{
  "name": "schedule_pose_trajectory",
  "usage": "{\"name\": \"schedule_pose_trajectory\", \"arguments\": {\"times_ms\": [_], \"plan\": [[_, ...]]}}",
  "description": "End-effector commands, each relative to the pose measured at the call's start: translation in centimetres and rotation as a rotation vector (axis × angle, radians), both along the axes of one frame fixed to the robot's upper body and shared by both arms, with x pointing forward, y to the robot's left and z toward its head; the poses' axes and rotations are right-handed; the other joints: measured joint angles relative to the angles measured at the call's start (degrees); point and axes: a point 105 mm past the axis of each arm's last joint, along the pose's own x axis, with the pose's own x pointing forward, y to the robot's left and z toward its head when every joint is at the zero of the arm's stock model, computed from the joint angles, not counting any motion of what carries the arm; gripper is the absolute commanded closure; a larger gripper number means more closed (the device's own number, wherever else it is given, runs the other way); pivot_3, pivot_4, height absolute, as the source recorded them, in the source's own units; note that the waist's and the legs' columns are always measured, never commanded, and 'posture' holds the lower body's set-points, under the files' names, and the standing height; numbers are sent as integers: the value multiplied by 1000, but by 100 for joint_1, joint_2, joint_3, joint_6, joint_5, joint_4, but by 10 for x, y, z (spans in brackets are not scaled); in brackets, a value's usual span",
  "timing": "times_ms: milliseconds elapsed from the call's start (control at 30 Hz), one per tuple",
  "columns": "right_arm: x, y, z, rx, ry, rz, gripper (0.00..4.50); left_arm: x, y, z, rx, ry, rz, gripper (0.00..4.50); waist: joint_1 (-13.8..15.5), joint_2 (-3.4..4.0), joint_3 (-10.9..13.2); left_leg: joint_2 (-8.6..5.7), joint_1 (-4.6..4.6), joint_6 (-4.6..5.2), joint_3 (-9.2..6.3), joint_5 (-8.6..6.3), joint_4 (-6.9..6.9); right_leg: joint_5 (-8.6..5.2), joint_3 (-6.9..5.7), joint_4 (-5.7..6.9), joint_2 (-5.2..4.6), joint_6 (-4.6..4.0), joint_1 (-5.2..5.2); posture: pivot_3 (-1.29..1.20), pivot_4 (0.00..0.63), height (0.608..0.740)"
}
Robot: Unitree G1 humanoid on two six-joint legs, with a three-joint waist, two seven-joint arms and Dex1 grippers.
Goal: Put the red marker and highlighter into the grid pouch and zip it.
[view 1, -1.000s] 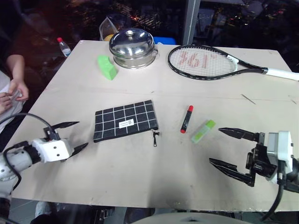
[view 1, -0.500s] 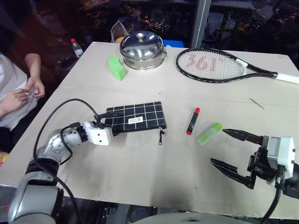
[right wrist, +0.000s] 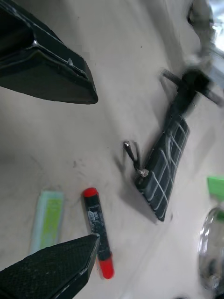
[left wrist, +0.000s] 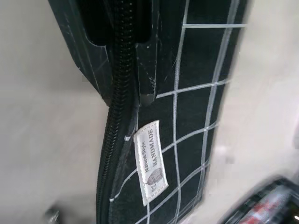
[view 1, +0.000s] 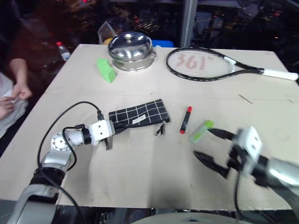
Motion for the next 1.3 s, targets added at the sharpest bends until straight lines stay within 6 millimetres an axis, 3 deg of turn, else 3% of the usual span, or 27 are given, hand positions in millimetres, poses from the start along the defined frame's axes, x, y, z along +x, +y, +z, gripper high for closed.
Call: {"name": "schedule_pose_trajectory", "arguments": {"times_ms": [33, 133, 267, 667, 767, 900, 1000, 1033, 1300], "plan": [[16, 15, -16, 11, 164, -40, 0, -1, -13, 28, -94, 25, 31, 4433, 11, 0, 1, 0, 0, -2, -4, 1, 0, 7, -1, 3, 0, -12, 1, 0, 150, 740], [44, 28, -27, 44, 304, -130, 0, -7, -26, 33, -135, 81, 52, 4433, 12, 2, 2, -6, -4, -3, -11, 1, -8, 16, -2, 3, 2, 1, 0, 0, 150, 740], [63, 42, -15, 125, 335, -162, 0, -12, -34, 30, -143, 114, 59, 4433, 11, 7, 5, -9, -10, -3, -8, 2, -10, 18, -2, 2, 19, 5, -2, 0, 150, 740], [78, 47, 0, 131, 309, -188, 0, -16, -36, 22, -137, 120, 45, 4433, -4, 12, 9, -7, -8, -4, -6, 2, -13, 19, -3, 2, 6, 6, -2, 0, 150, 740], [81, 44, 1, 122, 292, -208, 718, -18, -35, 18, -127, 117, 36, 4500, -5, 14, 10, -7, -8, -4, -5, 2, -13, 19, -3, 2, 4, 6, -3, 0, 150, 740], [80, 45, 2, 123, 285, -192, 2494, -20, -36, 17, -120, 113, 20, 4500, -6, 16, 11, -7, -8, -4, -5, 1, -14, 19, -3, 1, 2, 5, -4, 0, 150, 740], [78, 45, 1, 118, 283, -185, 4197, -20, -37, 16, -120, 111, 12, 4500, -7, 16, 11, -7, -8, -4, -5, 1, -15, 19, -3, 0, 1, 5, -4, 0, 150, 740], [78, 45, 1, 116, 281, -183, 4470, -20, -38, 15, -119, 110, 11, 4500, -6, 17, 11, -7, -8, -4, -5, 1, -15, 19, -3, 0, 1, 6, -4, 0, 150, 740], [64, 58, 6, 129, 302, -84, 4470, -5, -49, 21, -147, 96, 39, 4500, -1, 20, 13, -7, -9, -4, -6, 1, -15, 19, -5, -2, -1, 6, -4, 0, 150, 740]]}}
